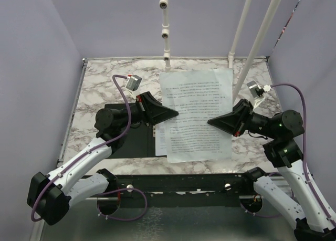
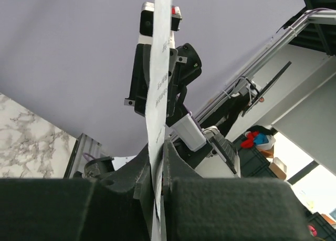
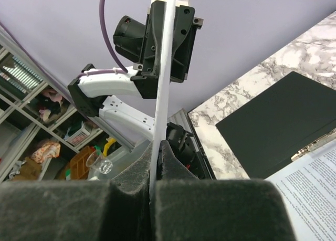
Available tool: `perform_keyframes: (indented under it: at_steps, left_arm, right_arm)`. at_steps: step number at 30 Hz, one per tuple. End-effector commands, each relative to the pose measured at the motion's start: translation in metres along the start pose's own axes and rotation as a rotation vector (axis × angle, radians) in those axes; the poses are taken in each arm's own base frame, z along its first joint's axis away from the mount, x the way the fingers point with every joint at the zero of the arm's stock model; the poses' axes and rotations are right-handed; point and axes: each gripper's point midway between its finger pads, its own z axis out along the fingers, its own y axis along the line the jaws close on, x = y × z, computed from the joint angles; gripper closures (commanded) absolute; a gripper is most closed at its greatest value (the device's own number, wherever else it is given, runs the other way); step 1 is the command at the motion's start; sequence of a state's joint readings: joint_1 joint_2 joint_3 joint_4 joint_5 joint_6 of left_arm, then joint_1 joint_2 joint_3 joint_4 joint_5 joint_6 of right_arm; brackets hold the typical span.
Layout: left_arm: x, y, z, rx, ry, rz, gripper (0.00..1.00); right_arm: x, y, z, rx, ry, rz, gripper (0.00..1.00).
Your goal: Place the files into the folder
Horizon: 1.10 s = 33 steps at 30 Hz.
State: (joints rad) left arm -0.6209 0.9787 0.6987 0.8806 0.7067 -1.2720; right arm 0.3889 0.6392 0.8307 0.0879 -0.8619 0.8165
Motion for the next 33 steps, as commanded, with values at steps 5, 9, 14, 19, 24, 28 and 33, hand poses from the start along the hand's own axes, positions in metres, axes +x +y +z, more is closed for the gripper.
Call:
perform_keyframes:
  at_steps: [5, 9, 14, 19, 24, 28, 33]
  left_arm:
    - [0.003, 0.029, -0.003, -0.11, -0.002, 0.002, 1.0]
    - [0.0, 0.047, -0.004, -0.213, -0.01, 0.024, 1.0]
    - [-0.002, 0.066, -0.007, -0.304, -0.015, 0.035, 1.0]
    - [-0.001, 0.073, -0.006, -0.322, -0.01, 0.024, 1.0]
    - [-0.002, 0.075, -0.005, -0.328, -0.006, 0.036, 1.0]
    - [-0.002, 0.086, -0.006, -0.372, -0.004, 0.04, 1.0]
    - [-0.007, 0.101, -0.01, -0.472, 0.0, 0.065, 0.81]
  right_arm:
    - [-0.009, 0.007, -0.002, 0.008, -0.018, -0.04, 0.99]
    - [-0.007, 0.006, -0.001, 0.003, -0.01, -0.036, 1.0]
    - [-0.006, 0.002, 0.001, 0.005, 0.0, -0.032, 0.99]
    - [-0.002, -0.01, 0.003, 0.042, 0.017, -0.019, 1.0]
    - [0.003, -0.025, 0.005, 0.096, 0.043, 0.002, 1.0]
    - [0.002, -0.026, 0.005, 0.103, 0.047, -0.007, 0.99]
    - [0.0, -0.031, 0.005, 0.135, 0.051, -0.019, 0.99]
